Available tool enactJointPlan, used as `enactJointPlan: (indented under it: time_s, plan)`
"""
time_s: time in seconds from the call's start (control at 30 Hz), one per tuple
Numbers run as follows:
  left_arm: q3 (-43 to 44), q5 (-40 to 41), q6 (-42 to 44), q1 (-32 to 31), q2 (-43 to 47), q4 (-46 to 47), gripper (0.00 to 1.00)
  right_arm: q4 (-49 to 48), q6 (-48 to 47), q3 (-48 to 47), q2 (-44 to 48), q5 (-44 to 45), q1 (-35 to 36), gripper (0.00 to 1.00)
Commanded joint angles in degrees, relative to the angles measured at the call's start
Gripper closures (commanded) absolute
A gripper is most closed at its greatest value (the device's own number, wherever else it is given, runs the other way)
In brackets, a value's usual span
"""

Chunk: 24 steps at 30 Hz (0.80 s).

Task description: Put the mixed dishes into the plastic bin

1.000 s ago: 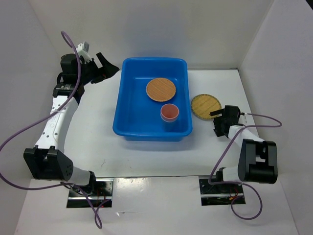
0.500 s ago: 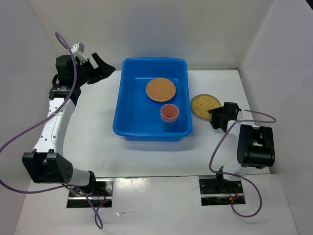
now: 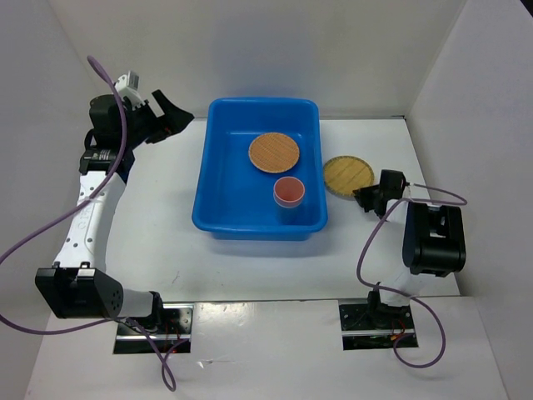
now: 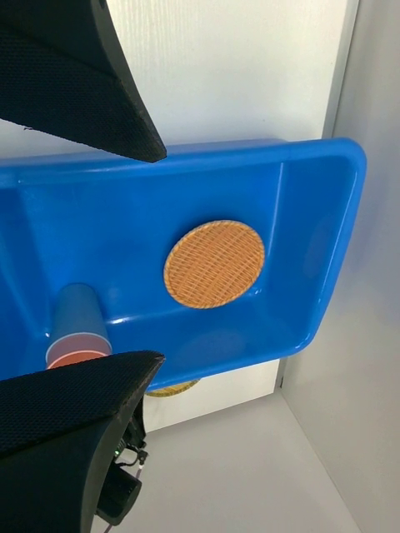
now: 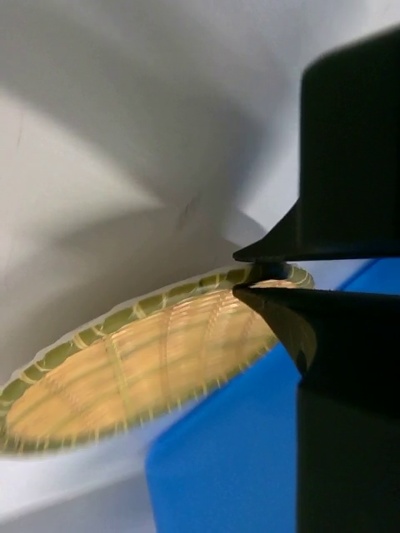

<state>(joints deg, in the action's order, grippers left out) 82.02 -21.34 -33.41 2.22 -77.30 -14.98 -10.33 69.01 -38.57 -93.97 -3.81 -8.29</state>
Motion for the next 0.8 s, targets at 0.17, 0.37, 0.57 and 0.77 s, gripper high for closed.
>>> enactJointPlan:
  time_s: [0.17, 0.37, 0.57, 0.77]
  plan:
    - [-0.72, -1.51, -0.69, 0.33, 1.8, 2.15, 0.0, 3.74, -1.6, 1.21, 4.74, 3.99, -0.23, 1.0]
    - [-0.72, -2.12, -0.69, 0.33, 1.8, 2.15, 0.0, 4.53, -4.14, 2.79, 18.96, 9.52, -0.23, 1.0]
    - [-0.19, -3.44, -0.69, 0.33, 1.8, 3.29, 0.0, 5.05, -9.32, 2.8, 32.17, 15.41, 2.75, 1.0]
    - [-0.19, -3.44, -0.69, 0.33, 2.33, 3.29, 0.0, 4.53, -12.32, 2.8, 43.51, 16.56, 3.99, 1.0]
